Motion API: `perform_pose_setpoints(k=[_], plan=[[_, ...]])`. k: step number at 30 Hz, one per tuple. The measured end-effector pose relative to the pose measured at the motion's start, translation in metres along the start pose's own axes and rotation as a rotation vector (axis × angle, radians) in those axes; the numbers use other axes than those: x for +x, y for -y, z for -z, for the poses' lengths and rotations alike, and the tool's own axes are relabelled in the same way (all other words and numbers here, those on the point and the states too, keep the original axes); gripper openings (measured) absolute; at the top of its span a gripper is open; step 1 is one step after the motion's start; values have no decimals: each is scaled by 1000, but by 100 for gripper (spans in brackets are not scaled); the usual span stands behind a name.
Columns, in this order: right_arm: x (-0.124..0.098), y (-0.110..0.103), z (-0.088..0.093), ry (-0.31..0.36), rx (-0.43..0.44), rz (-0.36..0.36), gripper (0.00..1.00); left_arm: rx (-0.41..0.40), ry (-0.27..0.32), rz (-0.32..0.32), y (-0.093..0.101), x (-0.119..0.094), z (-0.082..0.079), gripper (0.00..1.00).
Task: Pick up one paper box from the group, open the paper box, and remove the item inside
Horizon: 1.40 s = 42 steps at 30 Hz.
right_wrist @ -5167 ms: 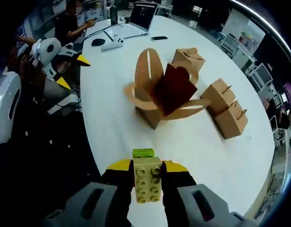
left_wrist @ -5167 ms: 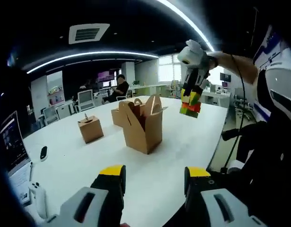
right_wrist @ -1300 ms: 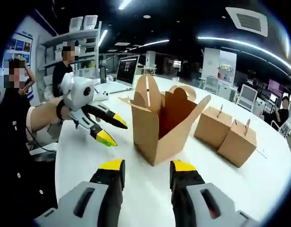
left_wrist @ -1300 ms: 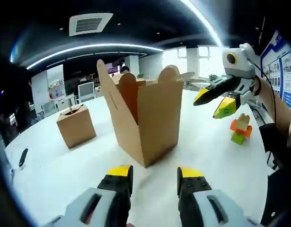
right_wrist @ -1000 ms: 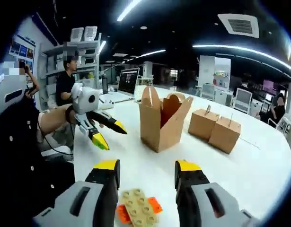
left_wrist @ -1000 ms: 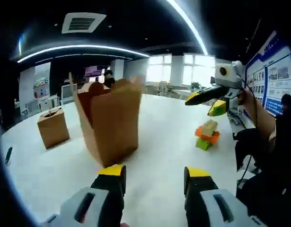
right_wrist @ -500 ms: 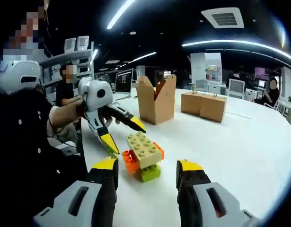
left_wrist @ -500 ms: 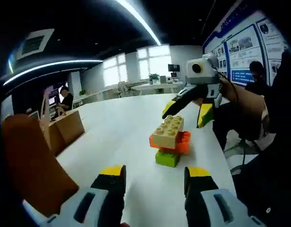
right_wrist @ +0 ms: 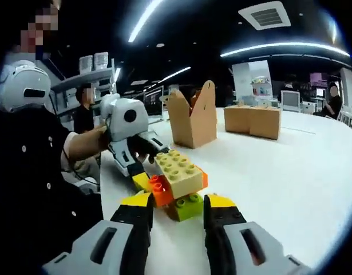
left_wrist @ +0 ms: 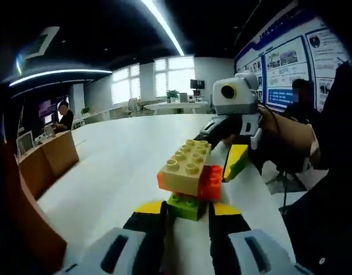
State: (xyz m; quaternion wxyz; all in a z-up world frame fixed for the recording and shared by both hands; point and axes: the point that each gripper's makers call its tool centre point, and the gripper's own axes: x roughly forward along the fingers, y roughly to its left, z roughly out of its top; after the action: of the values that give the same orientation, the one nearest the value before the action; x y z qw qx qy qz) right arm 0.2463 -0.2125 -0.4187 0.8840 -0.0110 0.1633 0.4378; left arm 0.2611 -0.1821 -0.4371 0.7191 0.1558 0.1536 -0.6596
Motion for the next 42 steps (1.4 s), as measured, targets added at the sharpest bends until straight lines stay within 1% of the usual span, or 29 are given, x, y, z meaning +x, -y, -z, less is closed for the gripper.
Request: perform_pose_setpoints(k=[2, 4, 5, 6, 8, 10, 12, 15, 20, 22, 23, 26, 28, 31, 32, 36, 39, 42], plan=[[2, -3, -1, 1, 2, -9, 35, -5, 3, -2, -1, 0, 0, 28], [4, -9, -7, 11, -2, -28, 32, -6, 2, -4, 0, -3, 0, 28], [5, -9, -9, 9, -11, -26, 33, -4, 1, -6, 1, -5, 0, 28], [7, -14, -14, 24, -27, -43, 32, -2, 4, -9, 1, -8, 0, 27], [10, -15, -18, 18, -31, -43, 32, -4, 11, -19, 2, -15, -1, 27], [15, -22, -25, 25, -43, -60, 29, -1, 17, -41, 0, -26, 1, 26], [26, -32, -35, 40, -61, -81, 26, -11, 23, -77, -4, -40, 5, 25], [47, -48, -46, 40, -99, -119, 26, -23, 24, -113, -8, -60, 12, 25], [79, -70, -59, 47, -127, -166, 25, -36, 25, -177, -18, -100, 25, 26], [91, -78, -62, 51, -136, -180, 25, -30, 15, -193, -22, -117, 31, 26], [95, -80, -63, 52, -136, -183, 25, -29, 14, -195, -22, -119, 32, 26], [112, -92, -66, 65, -128, -193, 25, -23, -6, -204, -28, -138, 40, 26], [122, -100, -65, 69, -125, -190, 25, -18, -22, -199, -30, -146, 46, 26], [131, -104, -62, 68, -134, -165, 25, -8, -45, -180, -34, -153, 54, 26], [134, -105, -61, 71, -142, -149, 25, -7, -51, -172, -34, -153, 55, 26], [140, -103, -58, 79, -128, -105, 25, -4, -72, -137, -41, -151, 62, 26], [143, -100, -56, 80, -121, -86, 25, -7, -78, -121, -44, -149, 66, 27], [143, -95, -53, 77, -99, -75, 25, -10, -75, -116, -46, -147, 66, 27]])
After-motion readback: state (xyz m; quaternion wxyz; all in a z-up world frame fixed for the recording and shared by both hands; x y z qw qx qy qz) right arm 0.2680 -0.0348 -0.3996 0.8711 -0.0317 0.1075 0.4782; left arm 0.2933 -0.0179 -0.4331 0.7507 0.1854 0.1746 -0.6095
